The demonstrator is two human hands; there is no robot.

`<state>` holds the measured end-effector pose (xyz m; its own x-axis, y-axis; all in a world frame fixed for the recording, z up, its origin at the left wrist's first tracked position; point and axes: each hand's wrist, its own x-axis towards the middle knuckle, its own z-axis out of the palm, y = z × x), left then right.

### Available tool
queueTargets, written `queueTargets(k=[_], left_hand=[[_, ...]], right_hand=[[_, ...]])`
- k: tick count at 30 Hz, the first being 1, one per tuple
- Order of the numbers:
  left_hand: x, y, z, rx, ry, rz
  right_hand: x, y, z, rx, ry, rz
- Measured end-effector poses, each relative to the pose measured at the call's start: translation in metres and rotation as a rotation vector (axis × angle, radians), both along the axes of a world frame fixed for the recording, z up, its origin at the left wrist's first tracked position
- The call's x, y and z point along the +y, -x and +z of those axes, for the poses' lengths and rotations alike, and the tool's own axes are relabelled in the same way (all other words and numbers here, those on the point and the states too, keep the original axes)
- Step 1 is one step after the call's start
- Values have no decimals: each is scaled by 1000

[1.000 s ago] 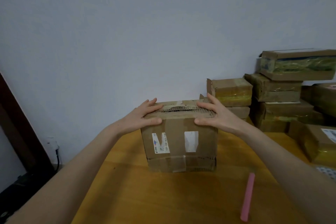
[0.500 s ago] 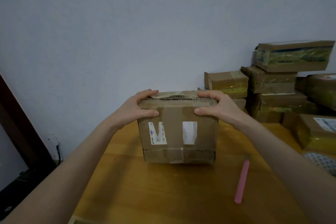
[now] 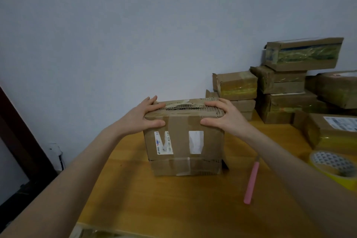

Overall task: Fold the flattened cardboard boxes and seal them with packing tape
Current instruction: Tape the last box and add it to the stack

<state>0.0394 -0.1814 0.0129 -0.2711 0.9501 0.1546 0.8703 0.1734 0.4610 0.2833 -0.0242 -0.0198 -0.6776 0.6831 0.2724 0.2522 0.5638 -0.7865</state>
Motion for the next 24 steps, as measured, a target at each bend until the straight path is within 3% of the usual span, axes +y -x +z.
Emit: queueTargets(k=[3, 14, 20, 24], left_hand=[[4, -6, -2, 81, -56, 19], [37, -6, -12, 16, -162, -9], [48, -13, -11, 443, 9, 41], [48, -24, -11, 621, 84, 62]], right_hand=[[9, -4, 6, 0, -35, 3], [18, -10, 11, -13, -224, -110], [14, -9, 10, -125, -314, -147], [11, -6, 9, -163, -347, -149]])
